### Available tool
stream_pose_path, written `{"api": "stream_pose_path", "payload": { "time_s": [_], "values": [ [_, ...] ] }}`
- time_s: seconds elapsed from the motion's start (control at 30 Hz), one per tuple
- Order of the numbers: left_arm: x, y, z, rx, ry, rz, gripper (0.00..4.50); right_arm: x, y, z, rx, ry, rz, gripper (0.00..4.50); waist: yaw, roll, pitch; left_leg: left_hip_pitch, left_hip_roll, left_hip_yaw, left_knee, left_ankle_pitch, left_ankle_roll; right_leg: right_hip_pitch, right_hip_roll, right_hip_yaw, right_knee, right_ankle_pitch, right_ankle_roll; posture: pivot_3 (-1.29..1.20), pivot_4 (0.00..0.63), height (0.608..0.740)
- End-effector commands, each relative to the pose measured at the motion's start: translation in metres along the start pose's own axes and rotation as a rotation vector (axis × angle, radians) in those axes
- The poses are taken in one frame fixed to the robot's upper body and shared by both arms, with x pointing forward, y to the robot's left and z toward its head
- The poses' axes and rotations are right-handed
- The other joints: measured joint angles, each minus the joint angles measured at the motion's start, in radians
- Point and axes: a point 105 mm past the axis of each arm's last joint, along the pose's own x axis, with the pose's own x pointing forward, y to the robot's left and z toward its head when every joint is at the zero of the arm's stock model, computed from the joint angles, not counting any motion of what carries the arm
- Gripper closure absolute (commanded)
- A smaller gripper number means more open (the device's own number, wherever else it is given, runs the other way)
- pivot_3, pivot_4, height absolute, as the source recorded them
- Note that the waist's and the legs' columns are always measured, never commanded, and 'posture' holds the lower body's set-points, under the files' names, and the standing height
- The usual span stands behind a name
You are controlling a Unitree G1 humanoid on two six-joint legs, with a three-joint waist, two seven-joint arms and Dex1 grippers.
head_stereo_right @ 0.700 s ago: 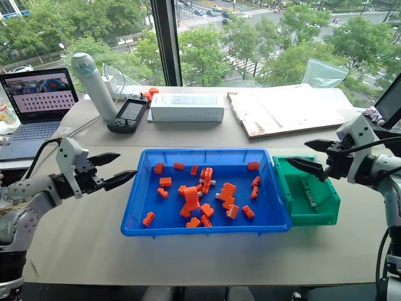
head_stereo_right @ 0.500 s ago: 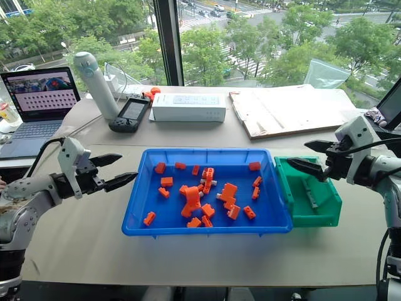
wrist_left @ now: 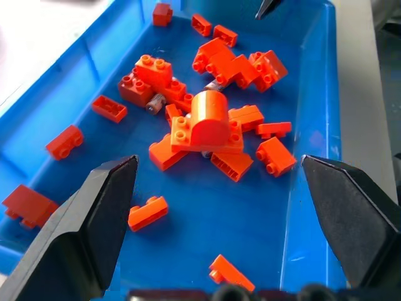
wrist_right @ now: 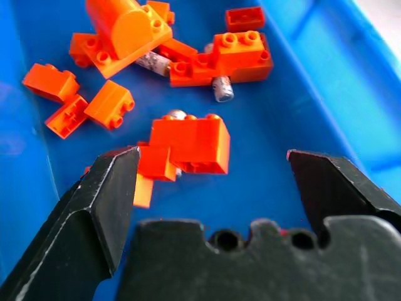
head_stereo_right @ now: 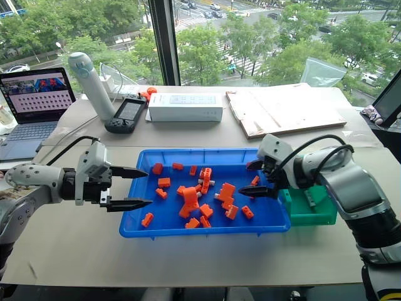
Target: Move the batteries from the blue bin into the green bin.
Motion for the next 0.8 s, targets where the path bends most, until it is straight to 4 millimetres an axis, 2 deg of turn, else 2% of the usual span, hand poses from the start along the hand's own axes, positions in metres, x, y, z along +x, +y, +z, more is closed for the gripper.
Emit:
{"api": "stream_pose_path", "payload": {
  "time_s": [0.03, 0.17, 0.43, 0.53, 0.67, 0.8],
  "values": [
    [-0.002, -0.007, 0.006, 0.029, -0.004, 0.001, 0.0, 0.008, 0.0, 0.005, 0.054, -0.012, 0.004, 0.11, 0.002, 0.0, 0.0, 0.0, 0.0, 0.0, 0.0, 0.0, 0.001, 0.0, 0.0, 0.0, 0.0, 0.0, 0.0, 0.0, 0.15, 0.733],
    [-0.002, -0.002, 0.003, 0.04, -0.003, 0.071, 0.0, 0.023, -0.013, -0.007, 0.23, 0.003, -0.084, 0.11, 0.002, -0.001, -0.001, 0.0, 0.0, 0.0, 0.0, 0.003, 0.005, 0.001, 0.001, 0.0, 0.0, 0.0, 0.001, 0.0, 0.15, 0.733],
    [-0.002, -0.006, 0.005, 0.035, -0.024, 0.078, 0.0, 0.033, -0.01, -0.018, 0.266, 0.072, -0.086, 0.11, 0.009, -0.001, 0.0, 0.0, 0.0, -0.001, 0.001, 0.001, -0.001, 0.0, 0.003, 0.0, 0.0, 0.002, 0.0, 0.0, 0.15, 0.733],
    [-0.001, -0.006, 0.005, 0.036, -0.027, 0.085, 0.0, 0.033, -0.01, -0.019, 0.267, 0.076, -0.086, 0.86, 0.009, -0.001, 0.0, 0.0, 0.0, -0.001, 0.001, 0.001, 0.0, 0.0, 0.003, 0.0, 0.0, 0.002, 0.0, 0.0, 0.15, 0.733],
    [-0.001, -0.006, 0.004, 0.037, -0.027, 0.092, 0.0, 0.031, -0.012, -0.015, 0.266, 0.067, -0.088, 2.11, 0.008, -0.001, 0.0, 0.0, 0.0, -0.001, 0.001, 0.001, 0.0, 0.001, 0.003, 0.0, 0.0, 0.002, 0.0, 0.0, 0.15, 0.733],
    [0.0, -0.006, 0.003, 0.037, -0.026, 0.095, 0.0, 0.025, -0.021, -0.009, 0.253, 0.056, -0.113, 2.12, 0.009, -0.001, 0.0, 0.0, 0.0, 0.0, 0.001, 0.001, 0.0, 0.0, 0.003, 0.0, 0.0, 0.002, 0.0, 0.0, 0.15, 0.733]
  ]
}}
